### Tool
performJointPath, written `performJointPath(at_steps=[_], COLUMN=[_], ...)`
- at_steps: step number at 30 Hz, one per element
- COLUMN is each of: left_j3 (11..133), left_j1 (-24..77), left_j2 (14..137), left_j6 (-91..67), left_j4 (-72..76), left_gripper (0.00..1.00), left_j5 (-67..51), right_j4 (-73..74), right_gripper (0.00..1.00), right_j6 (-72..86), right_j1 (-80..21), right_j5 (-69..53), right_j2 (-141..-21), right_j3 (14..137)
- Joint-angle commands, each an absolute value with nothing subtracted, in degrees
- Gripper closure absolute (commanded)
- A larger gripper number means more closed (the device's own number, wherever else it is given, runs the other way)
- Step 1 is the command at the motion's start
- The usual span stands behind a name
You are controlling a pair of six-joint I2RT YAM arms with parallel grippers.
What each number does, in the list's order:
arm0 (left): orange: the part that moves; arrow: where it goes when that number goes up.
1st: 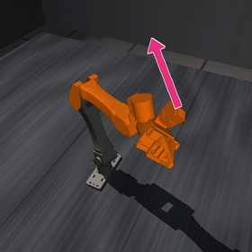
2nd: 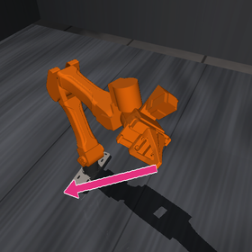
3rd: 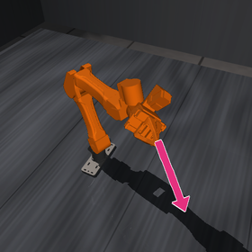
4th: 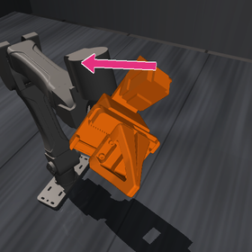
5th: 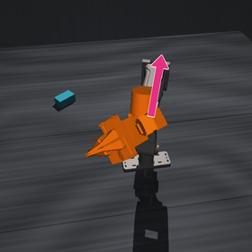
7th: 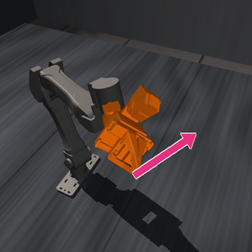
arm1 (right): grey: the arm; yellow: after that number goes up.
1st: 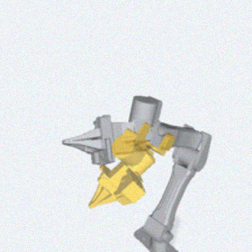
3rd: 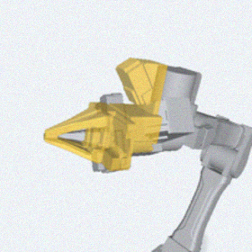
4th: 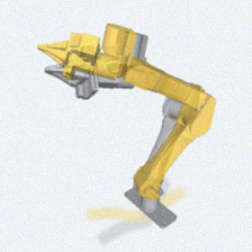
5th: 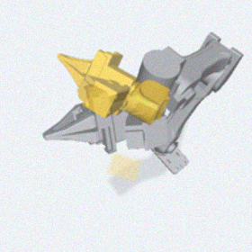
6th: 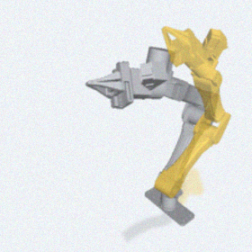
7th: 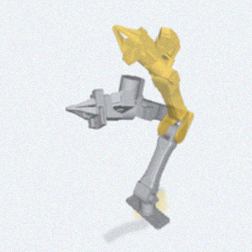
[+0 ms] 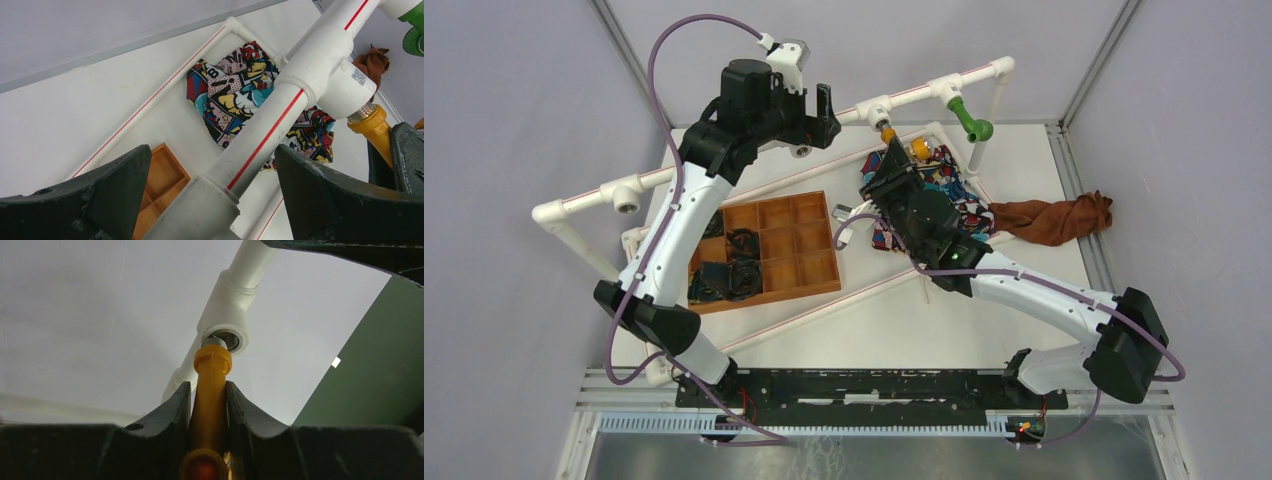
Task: Install the water faucets
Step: Install the water faucet onto the adaptor.
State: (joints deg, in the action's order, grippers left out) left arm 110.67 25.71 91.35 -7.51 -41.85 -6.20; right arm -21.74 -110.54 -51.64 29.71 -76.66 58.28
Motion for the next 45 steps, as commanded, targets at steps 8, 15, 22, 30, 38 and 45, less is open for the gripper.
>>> performJointPath(at_steps=[8,15,22,30,38,45], left_j3=[108.42,107.95,107.50,107.18,107.28,107.16], left_j1=[26.29,26.09,25.95,25.84,25.75,25.68], left_j2=[92.69,92.51,92.26,92.05,92.21,92.30], left_j6=[-9.06,-8.97,-8.97,-8.80,-8.70,-8.74], left_j4=[-49.75,-49.75,-49.66,-49.63,-49.68,-49.75], left_gripper=[0.00,0.00,0.00,0.00,0.00,0.00], left_j5=[-8.79,-8.79,-9.14,-9.23,-9.32,-9.40], right_j4=[-23.79,-23.93,-22.70,-20.68,-20.70,-21.07], right_gripper=[1.00,1.00,1.00,1.00,1.00,1.00], right_j6=[-111.87,-112.02,-112.16,-111.53,-110.66,-109.51], right_j1=[-51.68,-51.68,-51.41,-50.44,-50.00,-49.56], right_j5=[27.70,27.59,26.89,25.73,26.16,26.31], right_j2=[-76.10,-76.54,-77.33,-77.65,-77.00,-76.86], right_j3=[61.12,62.26,63.90,64.08,62.42,61.09])
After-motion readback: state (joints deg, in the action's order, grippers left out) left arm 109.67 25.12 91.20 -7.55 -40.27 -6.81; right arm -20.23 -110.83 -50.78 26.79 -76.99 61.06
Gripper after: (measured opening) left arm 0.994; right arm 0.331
